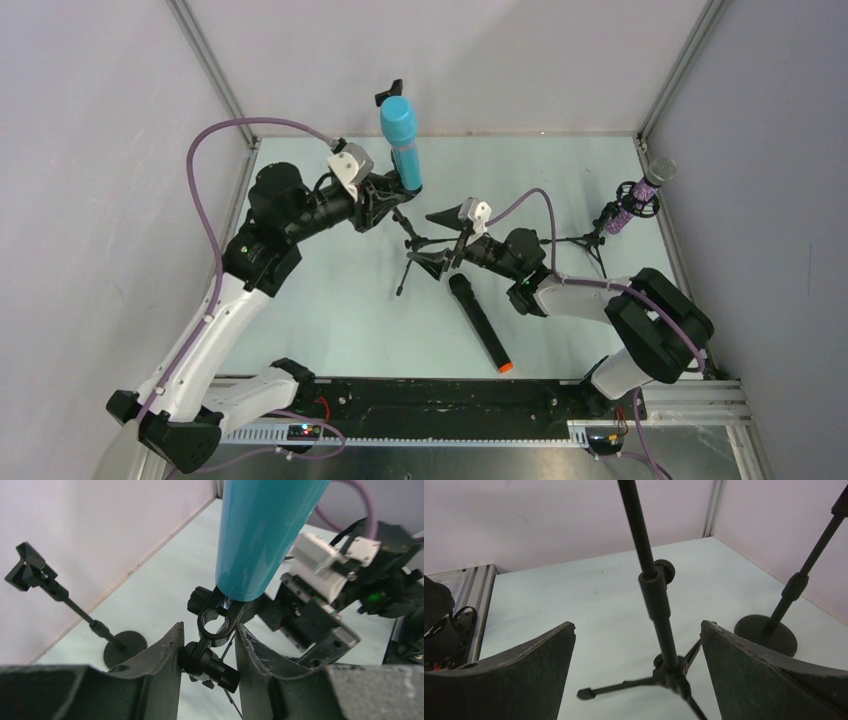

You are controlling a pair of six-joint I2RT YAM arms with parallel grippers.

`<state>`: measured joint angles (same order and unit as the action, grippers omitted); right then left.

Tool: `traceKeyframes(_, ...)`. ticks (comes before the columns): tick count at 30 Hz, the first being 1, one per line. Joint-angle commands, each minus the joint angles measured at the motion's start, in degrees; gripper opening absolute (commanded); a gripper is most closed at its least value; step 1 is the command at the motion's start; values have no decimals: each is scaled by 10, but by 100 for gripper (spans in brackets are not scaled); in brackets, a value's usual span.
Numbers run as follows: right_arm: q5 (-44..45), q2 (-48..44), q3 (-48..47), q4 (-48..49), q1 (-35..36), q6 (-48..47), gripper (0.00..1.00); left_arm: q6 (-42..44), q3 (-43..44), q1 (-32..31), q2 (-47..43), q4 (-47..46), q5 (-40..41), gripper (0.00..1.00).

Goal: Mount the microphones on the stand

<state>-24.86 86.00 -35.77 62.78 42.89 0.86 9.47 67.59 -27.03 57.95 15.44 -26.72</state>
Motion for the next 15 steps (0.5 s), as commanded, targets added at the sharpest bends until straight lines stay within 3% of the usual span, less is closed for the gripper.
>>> traceKeyframes(1,-5,30,-49,50,4,-17,98,-26,54,-12,-26,-52,-31,0)
traceKeyframes(15,-20,84,-70,26,15,-28,82,-34,74,-21,-28,-51,-15,0)
